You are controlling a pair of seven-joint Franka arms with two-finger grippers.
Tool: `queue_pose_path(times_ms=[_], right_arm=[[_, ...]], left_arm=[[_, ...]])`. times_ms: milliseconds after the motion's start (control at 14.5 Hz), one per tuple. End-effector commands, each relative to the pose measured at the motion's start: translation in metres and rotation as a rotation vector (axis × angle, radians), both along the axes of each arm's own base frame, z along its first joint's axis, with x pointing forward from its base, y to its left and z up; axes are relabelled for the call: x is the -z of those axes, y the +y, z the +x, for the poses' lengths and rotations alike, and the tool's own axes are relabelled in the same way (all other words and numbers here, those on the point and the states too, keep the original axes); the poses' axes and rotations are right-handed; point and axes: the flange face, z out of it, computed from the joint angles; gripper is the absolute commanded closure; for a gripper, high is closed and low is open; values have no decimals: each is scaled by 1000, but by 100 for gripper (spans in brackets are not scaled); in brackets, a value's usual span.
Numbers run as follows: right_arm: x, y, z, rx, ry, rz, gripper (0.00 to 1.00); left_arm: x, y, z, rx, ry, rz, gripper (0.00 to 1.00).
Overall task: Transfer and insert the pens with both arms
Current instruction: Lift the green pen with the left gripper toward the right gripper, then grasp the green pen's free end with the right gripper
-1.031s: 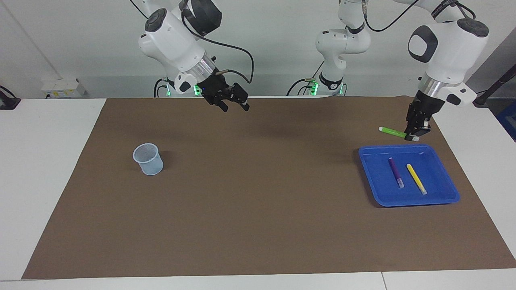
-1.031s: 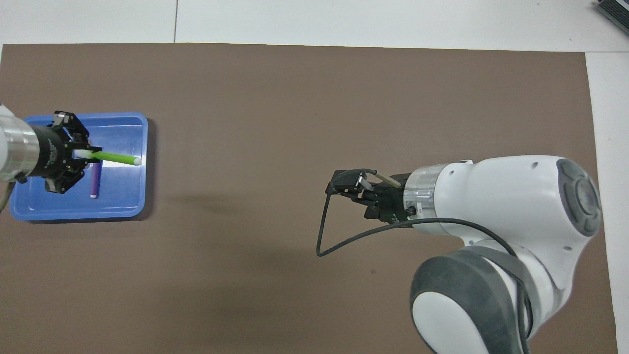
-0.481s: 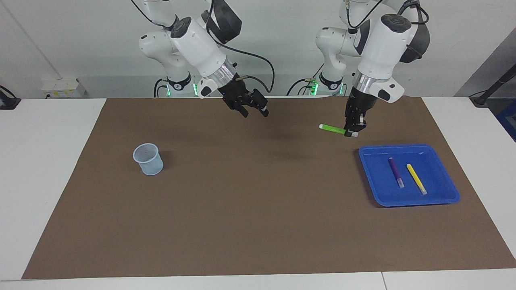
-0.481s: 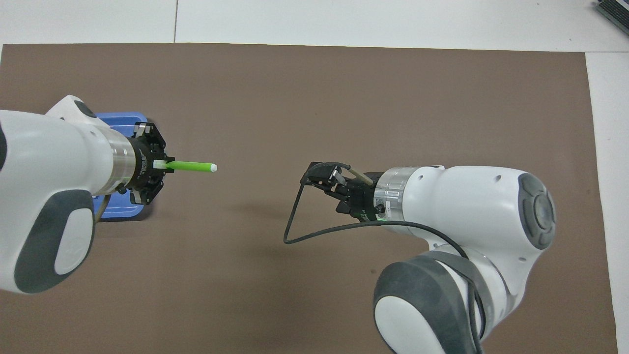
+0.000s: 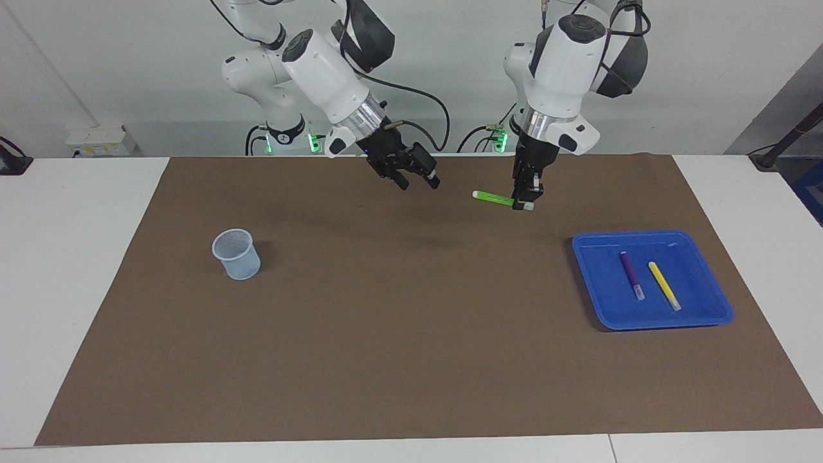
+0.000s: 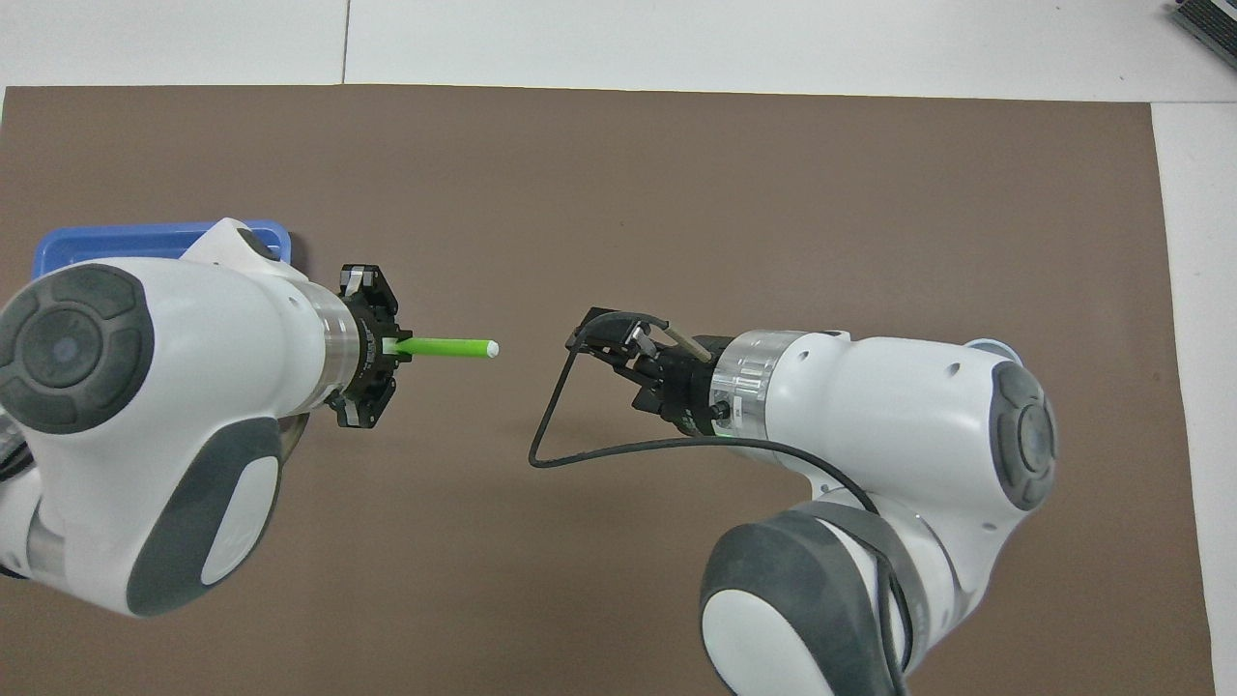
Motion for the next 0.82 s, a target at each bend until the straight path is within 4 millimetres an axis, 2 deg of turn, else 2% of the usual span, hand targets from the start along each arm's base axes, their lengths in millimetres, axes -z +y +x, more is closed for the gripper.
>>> queue_pose_path(times_ms=[0,137,275,481,756], right_arm=[[-4,6,8,68,7,47,0],[3,11,13,62,2,40,0],[7,32,5,55,-13,48,0],[8,44,-5,28,-3,46,0],[7,47,-5,41,-5,53,0]], left_arm=[[-5,-14,-16,-27,-1,12,96],[-5,-20,-20,-33,-1,14,96],[-4,-26,-24,-37,8,18,96],[-6,-42,-35,-52,8,13,96],[-6,-52,-41,-53,6,11,96]])
